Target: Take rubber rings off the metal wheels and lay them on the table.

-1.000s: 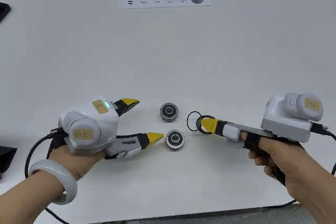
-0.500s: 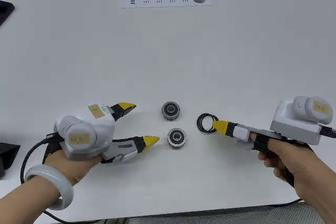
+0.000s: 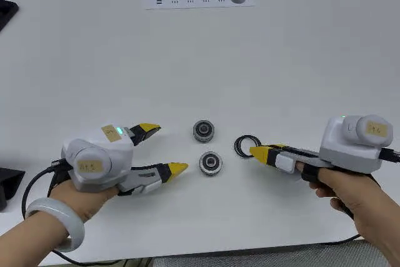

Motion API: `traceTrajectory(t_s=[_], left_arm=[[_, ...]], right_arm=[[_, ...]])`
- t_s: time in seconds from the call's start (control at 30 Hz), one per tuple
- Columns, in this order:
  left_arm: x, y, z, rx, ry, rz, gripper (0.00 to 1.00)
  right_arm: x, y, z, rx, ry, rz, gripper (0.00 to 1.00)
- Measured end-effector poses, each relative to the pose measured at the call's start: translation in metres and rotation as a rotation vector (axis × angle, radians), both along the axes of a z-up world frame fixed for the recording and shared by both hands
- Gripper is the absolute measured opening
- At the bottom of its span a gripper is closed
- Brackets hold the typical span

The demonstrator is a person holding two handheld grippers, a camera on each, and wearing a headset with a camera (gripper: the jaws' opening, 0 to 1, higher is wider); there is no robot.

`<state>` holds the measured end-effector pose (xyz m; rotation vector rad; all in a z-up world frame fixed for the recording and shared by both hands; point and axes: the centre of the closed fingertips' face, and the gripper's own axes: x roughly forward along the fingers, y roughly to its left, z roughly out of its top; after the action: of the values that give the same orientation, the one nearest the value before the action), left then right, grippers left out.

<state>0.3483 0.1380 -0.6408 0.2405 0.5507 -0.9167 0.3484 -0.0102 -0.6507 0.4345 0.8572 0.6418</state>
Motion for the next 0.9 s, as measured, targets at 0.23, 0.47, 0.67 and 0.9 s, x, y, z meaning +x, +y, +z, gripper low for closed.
traceTrajectory(t_s=[0.23, 0.47, 0.67, 0.9], left_arm=[[-0.004, 0.003, 0.001, -0.016, 0.001, -0.003, 0.58], [-0.012, 0.005, 0.004, -0.038, 0.011, 0.003, 0.63], [-0.02, 0.007, 0.009, -0.073, 0.025, 0.025, 0.65], [-0.03, 0.011, 0.015, -0.098, 0.027, 0.029, 0.67]], right_arm=[[-0.004, 0.002, 0.004, -0.06, -0.087, 0.077, 0.37], [-0.007, 0.003, 0.011, -0.097, -0.158, 0.114, 0.45], [-0.018, 0.004, 0.009, -0.154, -0.201, 0.183, 0.59], [-0.032, 0.009, 0.012, -0.193, -0.257, 0.249, 0.66]])
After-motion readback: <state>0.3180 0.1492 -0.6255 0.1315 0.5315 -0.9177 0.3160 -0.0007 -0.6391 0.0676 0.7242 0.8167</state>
